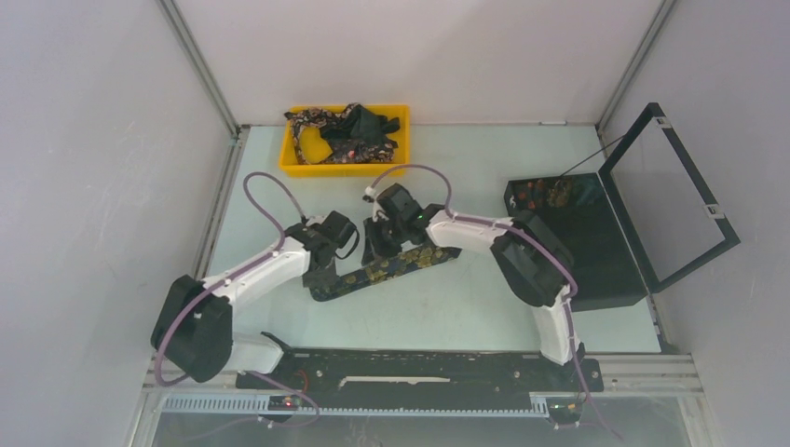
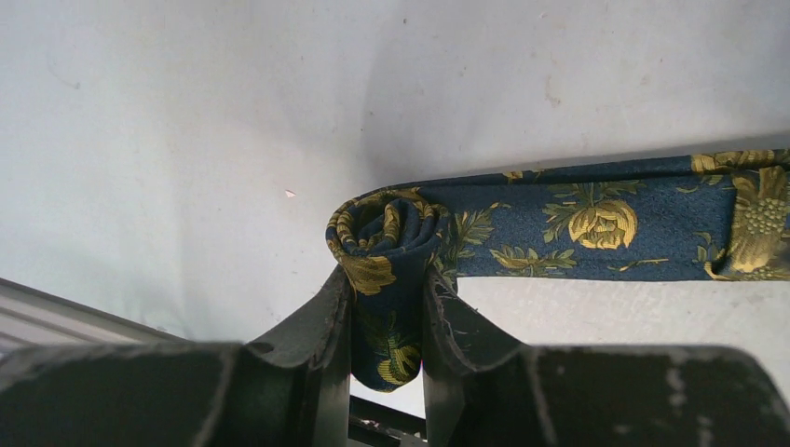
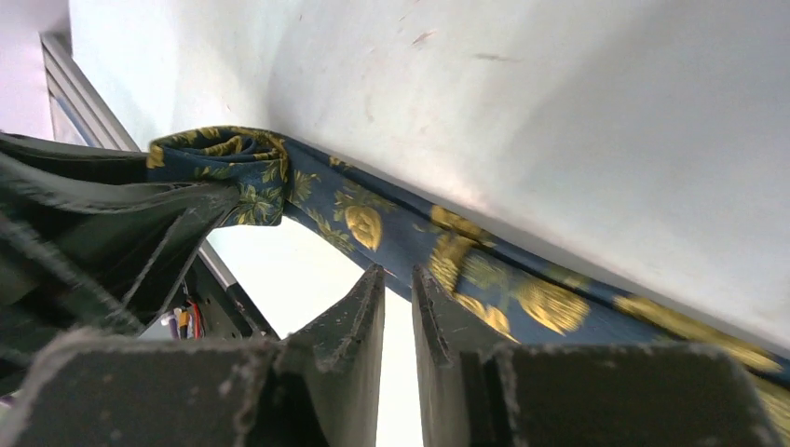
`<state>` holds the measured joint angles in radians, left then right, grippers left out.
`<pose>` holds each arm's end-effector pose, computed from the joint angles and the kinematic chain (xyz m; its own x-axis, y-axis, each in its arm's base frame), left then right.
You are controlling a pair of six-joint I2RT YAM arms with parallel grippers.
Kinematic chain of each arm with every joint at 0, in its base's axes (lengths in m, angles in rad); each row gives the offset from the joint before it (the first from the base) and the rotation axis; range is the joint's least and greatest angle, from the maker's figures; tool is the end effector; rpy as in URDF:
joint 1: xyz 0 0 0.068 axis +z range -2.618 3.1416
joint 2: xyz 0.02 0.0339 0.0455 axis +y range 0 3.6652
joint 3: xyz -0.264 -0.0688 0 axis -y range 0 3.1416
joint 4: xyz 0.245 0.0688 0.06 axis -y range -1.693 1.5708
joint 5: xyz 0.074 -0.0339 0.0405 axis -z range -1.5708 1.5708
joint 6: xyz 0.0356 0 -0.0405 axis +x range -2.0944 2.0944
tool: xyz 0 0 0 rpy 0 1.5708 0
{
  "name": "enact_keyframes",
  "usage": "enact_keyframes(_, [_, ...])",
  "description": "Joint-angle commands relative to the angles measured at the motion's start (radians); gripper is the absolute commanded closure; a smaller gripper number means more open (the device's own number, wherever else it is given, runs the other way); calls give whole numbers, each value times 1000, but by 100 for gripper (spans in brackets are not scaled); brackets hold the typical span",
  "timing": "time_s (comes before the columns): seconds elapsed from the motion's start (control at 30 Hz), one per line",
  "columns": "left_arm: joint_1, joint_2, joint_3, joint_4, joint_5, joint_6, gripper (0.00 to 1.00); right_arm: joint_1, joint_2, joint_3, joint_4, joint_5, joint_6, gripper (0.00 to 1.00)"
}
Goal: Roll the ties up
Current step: Roll the tie at the center of the board.
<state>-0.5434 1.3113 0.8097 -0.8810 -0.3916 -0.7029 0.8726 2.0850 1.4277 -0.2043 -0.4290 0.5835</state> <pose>0.1919 -0.1000 0.1984 -0.9110 -0.1478 -0.3851 -0.2256 0.9601 0.1651 0.2778 0.3540 0.1604 -0.8868 -0.2774 -0.3696 -0.4579 0.6350 0.6222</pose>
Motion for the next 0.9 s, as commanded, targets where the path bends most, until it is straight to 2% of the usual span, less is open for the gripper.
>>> enact_keyframes(0.0, [-39, 71, 63, -56, -91, -23, 95, -63, -143, -50, -15, 61, -34, 80])
enact_keyframes(0.3, [-118, 256, 160, -130, -168, -82, 96, -145, -251, -120, -47, 101, -57, 80])
enact_keyframes(0.67, [-189, 436, 250, -142, -158, -136, 99, -170, -291, -147, -50, 95, -62, 80])
enact_keyframes(0.87, [-206, 459, 274, -93, -111, -151, 83, -174, -306, -154, -55, 96, -66, 80])
